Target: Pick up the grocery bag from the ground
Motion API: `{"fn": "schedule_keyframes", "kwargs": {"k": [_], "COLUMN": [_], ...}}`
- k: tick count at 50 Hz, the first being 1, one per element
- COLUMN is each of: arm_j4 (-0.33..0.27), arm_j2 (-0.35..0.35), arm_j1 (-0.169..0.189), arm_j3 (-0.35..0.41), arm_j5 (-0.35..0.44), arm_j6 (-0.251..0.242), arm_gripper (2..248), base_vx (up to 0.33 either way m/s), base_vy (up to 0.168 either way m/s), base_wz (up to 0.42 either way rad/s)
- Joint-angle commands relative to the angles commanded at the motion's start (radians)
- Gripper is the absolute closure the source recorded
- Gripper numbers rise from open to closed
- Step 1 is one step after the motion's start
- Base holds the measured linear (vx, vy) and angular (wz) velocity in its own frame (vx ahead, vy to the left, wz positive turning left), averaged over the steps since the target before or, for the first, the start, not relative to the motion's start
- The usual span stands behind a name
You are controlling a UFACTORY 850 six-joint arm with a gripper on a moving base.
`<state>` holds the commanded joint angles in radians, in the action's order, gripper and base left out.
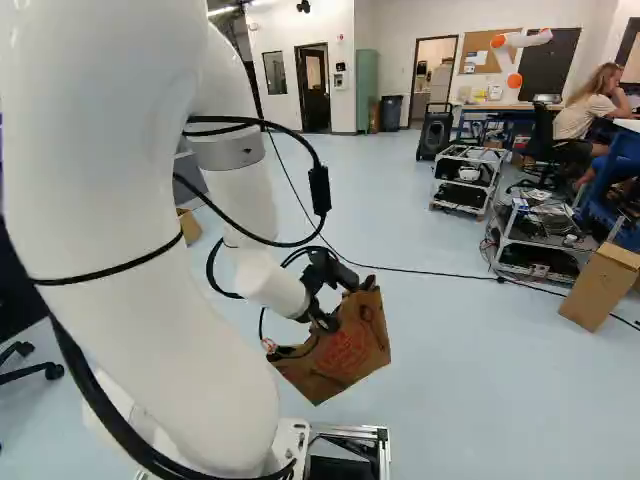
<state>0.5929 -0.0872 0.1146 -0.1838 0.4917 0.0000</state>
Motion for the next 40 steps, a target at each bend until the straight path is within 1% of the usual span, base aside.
{"fn": "schedule_keyframes", "kwargs": {"k": [28,40], "arm_j4": [-0.257,-0.353], "arm_j2": [0.159,0.218], "arm_j1": [-0.05,-0.068], "arm_j3": [0.042,0.057], "arm_j5": [0.165,0.227], "arm_j6": [0.0,0.0], "arm_gripper": [228,228], "base_vx": [0.0,0.0], "base_vy": [0.0,0.0], "base_wz": [0.0,0.0]}}
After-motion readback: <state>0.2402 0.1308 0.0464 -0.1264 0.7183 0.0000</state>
